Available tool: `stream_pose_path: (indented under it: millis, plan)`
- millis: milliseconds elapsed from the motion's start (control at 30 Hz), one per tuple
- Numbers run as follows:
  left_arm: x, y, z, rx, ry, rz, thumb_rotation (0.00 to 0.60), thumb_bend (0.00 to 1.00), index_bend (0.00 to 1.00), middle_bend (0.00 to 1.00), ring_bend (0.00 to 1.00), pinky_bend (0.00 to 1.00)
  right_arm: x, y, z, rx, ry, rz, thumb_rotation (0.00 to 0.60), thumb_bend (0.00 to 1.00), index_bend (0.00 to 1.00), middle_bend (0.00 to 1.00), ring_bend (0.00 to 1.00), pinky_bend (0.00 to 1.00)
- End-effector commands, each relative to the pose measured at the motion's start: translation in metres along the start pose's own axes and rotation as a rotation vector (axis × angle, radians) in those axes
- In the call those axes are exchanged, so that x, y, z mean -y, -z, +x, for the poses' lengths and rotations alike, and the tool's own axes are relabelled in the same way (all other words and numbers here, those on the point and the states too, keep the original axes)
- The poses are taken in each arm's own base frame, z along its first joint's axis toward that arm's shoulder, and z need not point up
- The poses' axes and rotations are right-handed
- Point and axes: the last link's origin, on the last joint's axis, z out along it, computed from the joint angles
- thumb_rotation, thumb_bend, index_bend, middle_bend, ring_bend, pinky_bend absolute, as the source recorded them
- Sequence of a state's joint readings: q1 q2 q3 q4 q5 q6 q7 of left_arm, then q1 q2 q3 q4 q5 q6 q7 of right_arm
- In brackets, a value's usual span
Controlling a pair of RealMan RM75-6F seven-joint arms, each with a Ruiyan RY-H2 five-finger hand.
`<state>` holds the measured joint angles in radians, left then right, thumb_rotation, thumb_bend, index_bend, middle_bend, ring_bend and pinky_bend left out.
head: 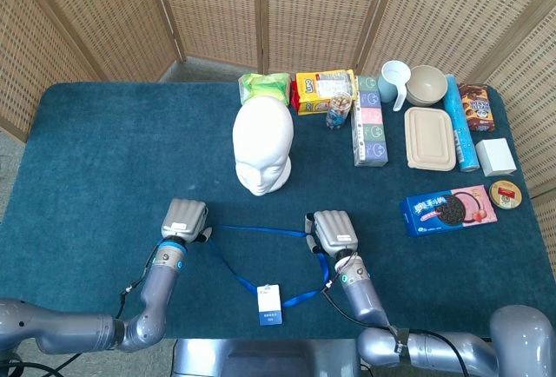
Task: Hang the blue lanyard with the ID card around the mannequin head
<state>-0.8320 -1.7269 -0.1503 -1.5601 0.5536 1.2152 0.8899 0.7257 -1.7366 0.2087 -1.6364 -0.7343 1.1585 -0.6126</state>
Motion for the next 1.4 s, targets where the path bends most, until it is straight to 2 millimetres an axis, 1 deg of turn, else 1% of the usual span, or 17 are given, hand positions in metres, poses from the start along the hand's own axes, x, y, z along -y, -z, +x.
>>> stream_pose_path:
  millis: [33, 233, 333, 433, 467, 667, 800, 867, 1000, 1167, 1233, 1300, 1400]
  plan:
    - [0.003, 0.007, 0.004, -0.049, 0.026, -0.001, 0.484, 0.38, 0.7, 1.0, 1.0, 1.0, 0.0, 0.009, 0.011, -0.037, -0.038, 0.018, 0.6, 0.51, 0.62, 0.99, 1.0, 1.0]
    - [0.012, 0.023, 0.015, -0.145, 0.072, -0.009, 0.481, 0.38, 0.7, 1.0, 1.0, 1.0, 0.002, 0.028, 0.03, -0.087, -0.081, 0.074, 0.6, 0.51, 0.62, 1.0, 1.0, 1.0]
    - [0.016, 0.03, 0.021, -0.181, 0.089, -0.016, 0.482, 0.38, 0.7, 1.0, 1.0, 1.0, 0.004, 0.035, 0.037, -0.101, -0.091, 0.095, 0.6, 0.51, 0.62, 1.0, 1.0, 1.0]
    - [0.02, 0.041, 0.032, -0.239, 0.111, -0.028, 0.482, 0.38, 0.7, 1.0, 1.0, 1.0, 0.008, 0.044, 0.048, -0.124, -0.115, 0.129, 0.6, 0.51, 0.62, 1.0, 1.0, 1.0]
    - [0.022, 0.046, 0.039, -0.273, 0.12, -0.031, 0.482, 0.38, 0.7, 1.0, 1.0, 1.0, 0.011, 0.048, 0.054, -0.139, -0.128, 0.148, 0.6, 0.51, 0.62, 1.0, 1.0, 1.0]
    - [0.03, 0.068, 0.062, -0.369, 0.156, -0.049, 0.483, 0.38, 0.7, 1.0, 1.0, 1.0, 0.018, 0.065, 0.074, -0.17, -0.168, 0.203, 0.6, 0.51, 0.63, 1.0, 1.0, 1.0]
    - [0.038, 0.085, 0.082, -0.441, 0.189, -0.054, 0.48, 0.38, 0.7, 1.0, 1.0, 1.0, 0.024, 0.078, 0.091, -0.195, -0.199, 0.254, 0.599, 0.51, 0.63, 1.0, 1.0, 1.0]
    - [0.04, 0.09, 0.089, -0.462, 0.192, -0.058, 0.484, 0.38, 0.7, 1.0, 1.0, 1.0, 0.025, 0.082, 0.098, -0.203, -0.204, 0.266, 0.6, 0.51, 0.63, 1.0, 1.0, 1.0]
    - [0.043, 0.102, 0.109, -0.511, 0.202, -0.07, 0.485, 0.38, 0.7, 1.0, 1.0, 1.0, 0.029, 0.088, 0.113, -0.215, -0.227, 0.292, 0.6, 0.51, 0.63, 1.0, 1.0, 1.0]
    - [0.045, 0.109, 0.126, -0.541, 0.211, -0.083, 0.483, 0.38, 0.7, 1.0, 1.0, 1.0, 0.031, 0.091, 0.125, -0.222, -0.251, 0.31, 0.6, 0.51, 0.63, 1.0, 1.0, 1.0]
    - [0.046, 0.111, 0.134, -0.549, 0.226, -0.09, 0.483, 0.38, 0.7, 1.0, 1.0, 1.0, 0.032, 0.091, 0.131, -0.226, -0.262, 0.317, 0.6, 0.51, 0.63, 1.0, 1.0, 1.0]
    - [0.046, 0.115, 0.149, -0.573, 0.251, -0.103, 0.48, 0.38, 0.7, 1.0, 1.0, 1.0, 0.035, 0.09, 0.141, -0.233, -0.297, 0.335, 0.6, 0.51, 0.63, 1.0, 1.0, 1.0]
    - [0.044, 0.117, 0.16, -0.579, 0.253, -0.117, 0.483, 0.38, 0.7, 1.0, 1.0, 1.0, 0.038, 0.087, 0.148, -0.235, -0.307, 0.345, 0.6, 0.51, 0.63, 1.0, 1.0, 1.0]
